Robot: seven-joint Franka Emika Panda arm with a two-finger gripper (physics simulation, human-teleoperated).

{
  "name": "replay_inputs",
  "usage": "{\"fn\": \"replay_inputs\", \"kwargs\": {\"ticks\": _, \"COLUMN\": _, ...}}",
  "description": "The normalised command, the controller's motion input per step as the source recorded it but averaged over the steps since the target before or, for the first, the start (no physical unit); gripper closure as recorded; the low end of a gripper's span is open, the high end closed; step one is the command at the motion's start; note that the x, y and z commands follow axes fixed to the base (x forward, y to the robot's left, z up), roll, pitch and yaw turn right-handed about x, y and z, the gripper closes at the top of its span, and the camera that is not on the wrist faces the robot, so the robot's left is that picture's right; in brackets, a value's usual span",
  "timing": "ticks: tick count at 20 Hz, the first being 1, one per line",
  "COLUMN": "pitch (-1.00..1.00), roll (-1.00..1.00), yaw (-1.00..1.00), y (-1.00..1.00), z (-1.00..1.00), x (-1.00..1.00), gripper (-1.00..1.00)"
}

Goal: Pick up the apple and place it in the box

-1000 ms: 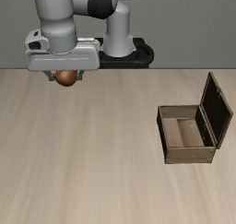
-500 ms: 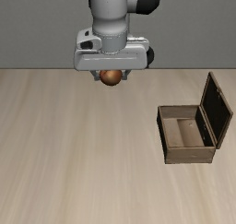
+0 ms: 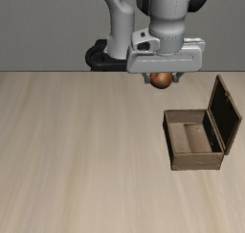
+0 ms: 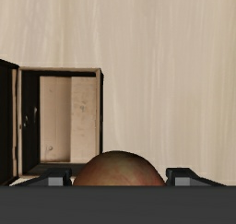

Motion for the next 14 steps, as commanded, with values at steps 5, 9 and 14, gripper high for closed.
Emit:
{"fn": "replay_inputs", "kwargs": {"ticks": 5, "pitch": 0.00, "roll": 0.00, "yaw": 0.00, "y": 1.00, "z": 0.00, "x": 0.00, "gripper": 1.00}}
{"fn": "replay_inputs", "kwargs": {"ticks": 9, "pitch": 0.00, "roll": 0.00, "yaw": 0.00, "y": 0.75, "z": 0.00, "x": 0.00, "gripper": -1.00}}
{"fn": "replay_inputs", "kwargs": {"ticks": 14, "pitch": 0.00, "roll": 0.00, "yaw": 0.00, "y": 0.00, "z": 0.00, "x": 0.00, "gripper": -1.00}}
